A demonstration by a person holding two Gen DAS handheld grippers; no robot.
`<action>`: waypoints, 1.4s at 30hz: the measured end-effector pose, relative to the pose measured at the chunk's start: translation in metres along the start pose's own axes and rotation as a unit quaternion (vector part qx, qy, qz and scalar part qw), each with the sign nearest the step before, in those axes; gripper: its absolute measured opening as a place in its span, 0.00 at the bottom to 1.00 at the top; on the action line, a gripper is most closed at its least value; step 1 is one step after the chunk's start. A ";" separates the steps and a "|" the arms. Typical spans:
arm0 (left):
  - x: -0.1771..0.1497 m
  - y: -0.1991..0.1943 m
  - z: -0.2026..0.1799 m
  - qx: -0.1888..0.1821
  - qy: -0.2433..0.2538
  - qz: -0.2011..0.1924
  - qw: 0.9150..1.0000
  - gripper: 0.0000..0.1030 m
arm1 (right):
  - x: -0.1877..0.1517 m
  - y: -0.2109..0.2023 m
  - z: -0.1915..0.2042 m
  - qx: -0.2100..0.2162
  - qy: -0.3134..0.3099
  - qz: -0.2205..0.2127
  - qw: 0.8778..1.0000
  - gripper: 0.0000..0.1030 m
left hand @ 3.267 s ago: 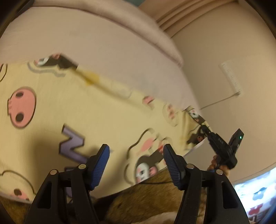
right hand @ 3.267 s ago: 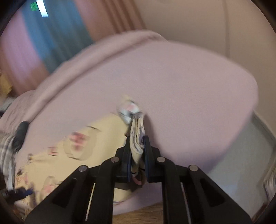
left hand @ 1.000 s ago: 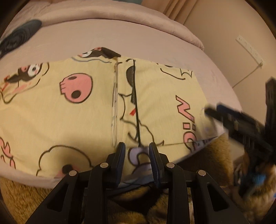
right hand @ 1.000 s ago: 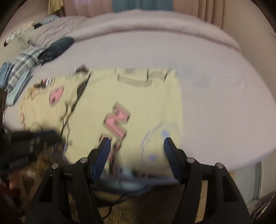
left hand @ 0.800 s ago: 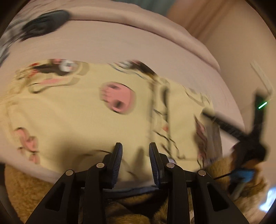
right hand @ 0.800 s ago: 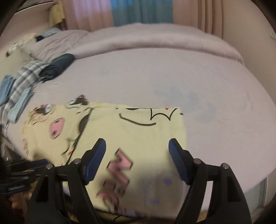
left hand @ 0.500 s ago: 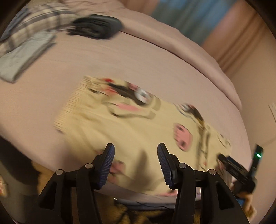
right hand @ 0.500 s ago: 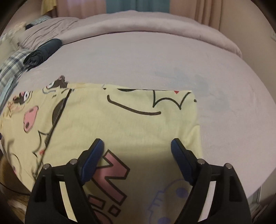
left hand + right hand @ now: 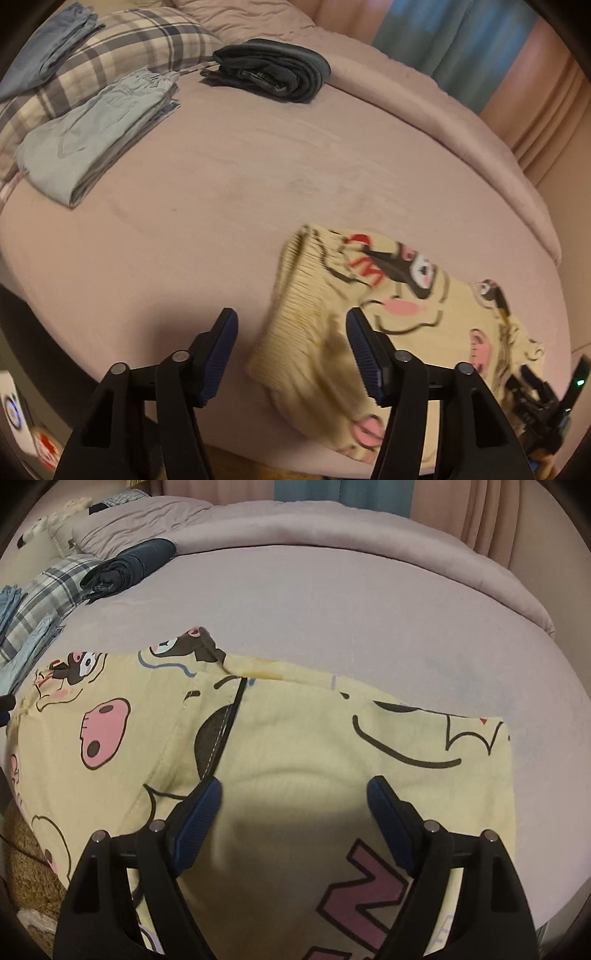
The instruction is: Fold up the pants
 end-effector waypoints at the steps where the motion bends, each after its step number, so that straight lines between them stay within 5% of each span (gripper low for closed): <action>1: 0.003 0.004 0.002 -0.004 0.007 0.001 1.000 0.64 | -0.001 -0.001 -0.001 0.003 0.001 -0.001 1.000 0.80; 5: 0.002 0.031 0.010 -0.035 -0.004 0.055 0.998 0.65 | -0.001 -0.001 0.002 -0.001 -0.001 -0.004 1.000 0.80; 7: 0.000 0.034 0.012 -0.040 0.000 0.049 0.998 0.66 | 0.001 -0.002 -0.001 -0.002 0.002 -0.003 1.000 0.80; 11: -0.019 0.030 0.002 0.005 0.063 0.050 0.997 0.65 | -0.001 -0.003 0.001 -0.005 0.006 -0.005 1.000 0.81; 14: -0.027 0.025 -0.002 0.011 0.060 0.054 0.997 0.48 | 0.000 -0.003 0.001 -0.009 0.009 -0.007 1.000 0.82; 16: -0.031 0.021 -0.003 -0.018 0.035 0.064 0.997 0.28 | 0.001 -0.002 0.001 -0.009 0.010 -0.007 1.000 0.82; 22: -0.041 -0.008 -0.008 -0.074 -0.020 0.053 0.996 0.25 | 0.001 -0.002 0.001 -0.004 0.010 -0.008 1.000 0.82; 28: -0.036 -0.075 -0.074 -0.172 0.024 0.018 0.985 0.25 | 0.002 -0.009 -0.005 0.027 0.030 -0.025 0.999 0.82; 33: -0.053 -0.097 -0.147 -0.232 0.088 0.033 0.968 0.25 | -0.005 -0.027 -0.026 0.068 0.083 -0.039 0.993 0.80; 42: -0.123 -0.080 -0.254 -0.268 0.182 0.108 0.940 0.25 | -0.042 -0.058 -0.089 0.009 0.144 -0.038 0.989 0.80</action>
Point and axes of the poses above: each gripper's, at about its wrist camera, not at the fingertips, and y roughly the way its jaws point, z to its left, x to its top, the point moved 8 cm from there along y, roughly the way its jaws point, and after that the axes turned 13 degrees about -y, right-handed, at the moved point
